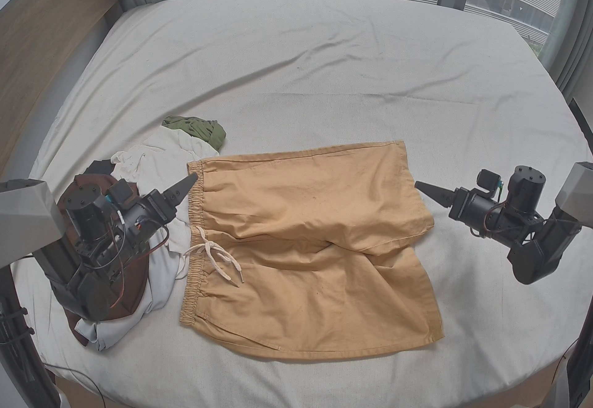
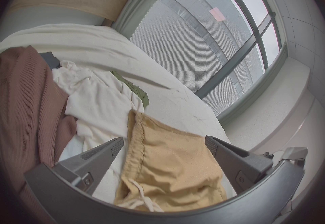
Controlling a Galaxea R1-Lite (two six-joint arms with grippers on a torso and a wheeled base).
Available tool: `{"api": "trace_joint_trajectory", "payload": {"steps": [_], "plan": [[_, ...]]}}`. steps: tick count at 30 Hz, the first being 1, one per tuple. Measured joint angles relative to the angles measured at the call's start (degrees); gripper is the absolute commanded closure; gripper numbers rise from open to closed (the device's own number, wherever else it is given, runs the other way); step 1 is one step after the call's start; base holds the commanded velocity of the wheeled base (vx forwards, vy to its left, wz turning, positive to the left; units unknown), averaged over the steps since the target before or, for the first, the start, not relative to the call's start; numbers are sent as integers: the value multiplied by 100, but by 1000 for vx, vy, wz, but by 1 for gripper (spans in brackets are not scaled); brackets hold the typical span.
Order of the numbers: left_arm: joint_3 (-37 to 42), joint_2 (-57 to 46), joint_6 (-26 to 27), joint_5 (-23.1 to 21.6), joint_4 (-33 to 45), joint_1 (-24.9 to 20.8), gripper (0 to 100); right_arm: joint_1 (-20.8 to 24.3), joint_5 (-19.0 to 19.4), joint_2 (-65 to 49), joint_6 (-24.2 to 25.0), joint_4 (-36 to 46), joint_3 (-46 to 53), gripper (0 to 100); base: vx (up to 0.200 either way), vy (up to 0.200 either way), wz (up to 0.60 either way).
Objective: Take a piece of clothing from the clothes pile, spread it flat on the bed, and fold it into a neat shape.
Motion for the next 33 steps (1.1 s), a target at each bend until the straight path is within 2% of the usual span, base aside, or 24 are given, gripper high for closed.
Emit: {"api": "trace_joint_trajectory", "payload": {"steps": [5, 26, 33], "plan": [[389, -217, 227, -208, 0, -32, 0, 45, 2, -63, -352, -18, 516, 0, 0, 0, 0], [725, -330, 265, -327, -2, -158, 0, 204, 5, 607, -364, 55, 681, 0, 0, 0, 0], [733, -341, 265, -325, -2, -162, 0, 317, 5, 900, -364, -271, 636, 0, 0, 0, 0]]}}
